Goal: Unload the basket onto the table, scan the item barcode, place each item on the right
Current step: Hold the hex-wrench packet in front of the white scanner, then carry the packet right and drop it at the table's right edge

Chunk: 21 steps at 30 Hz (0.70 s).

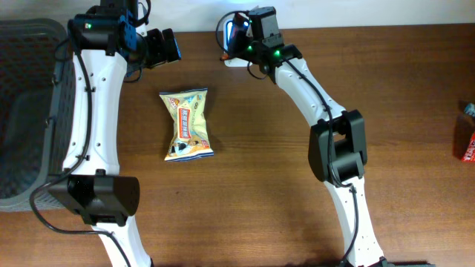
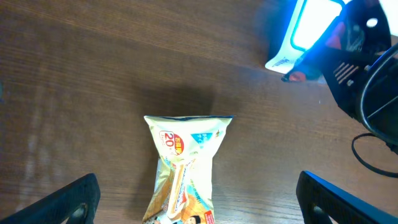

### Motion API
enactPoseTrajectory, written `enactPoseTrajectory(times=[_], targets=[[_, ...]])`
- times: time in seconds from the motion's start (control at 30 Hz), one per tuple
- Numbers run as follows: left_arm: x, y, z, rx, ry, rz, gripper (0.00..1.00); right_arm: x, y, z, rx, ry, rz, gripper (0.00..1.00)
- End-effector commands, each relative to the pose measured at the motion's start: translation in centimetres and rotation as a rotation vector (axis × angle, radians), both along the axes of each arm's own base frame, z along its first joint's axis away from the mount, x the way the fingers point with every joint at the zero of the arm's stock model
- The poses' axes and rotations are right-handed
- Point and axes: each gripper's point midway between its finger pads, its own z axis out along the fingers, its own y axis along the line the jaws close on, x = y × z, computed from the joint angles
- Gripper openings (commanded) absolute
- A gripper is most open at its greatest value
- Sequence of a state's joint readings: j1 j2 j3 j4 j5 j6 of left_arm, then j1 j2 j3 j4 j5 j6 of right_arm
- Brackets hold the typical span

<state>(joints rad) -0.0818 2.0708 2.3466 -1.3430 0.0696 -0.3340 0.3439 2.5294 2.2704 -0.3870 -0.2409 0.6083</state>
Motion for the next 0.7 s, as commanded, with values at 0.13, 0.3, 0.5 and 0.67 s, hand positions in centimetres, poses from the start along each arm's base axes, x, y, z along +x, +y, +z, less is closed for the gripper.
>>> enactPoseTrajectory(times=[0.13,0.3,0.5,0.67], targets=[[-0.1,0.5,0.4,0.006,-0.008,0.017,0.99,-0.7,-9.8,11.4,-0.159,-0.109,-0.169,0.09],[-0.1,0.5,0.4,0.006,-0.008,0.017,0.99,-2.6,-21.4,10.2,-0.294,0.056,-0.391,0.09],[-0.1,0.5,0.4,0.006,-0.008,0.017,0.99,-7.8,-36.2,6.3,-0.394,0.333,-0.635,0.08],[-0.1,0.5,0.4,0.006,-0.008,0.017,0.99,-13.9,-47.1,3.7,-0.374,0.535,-0.816,0.08]])
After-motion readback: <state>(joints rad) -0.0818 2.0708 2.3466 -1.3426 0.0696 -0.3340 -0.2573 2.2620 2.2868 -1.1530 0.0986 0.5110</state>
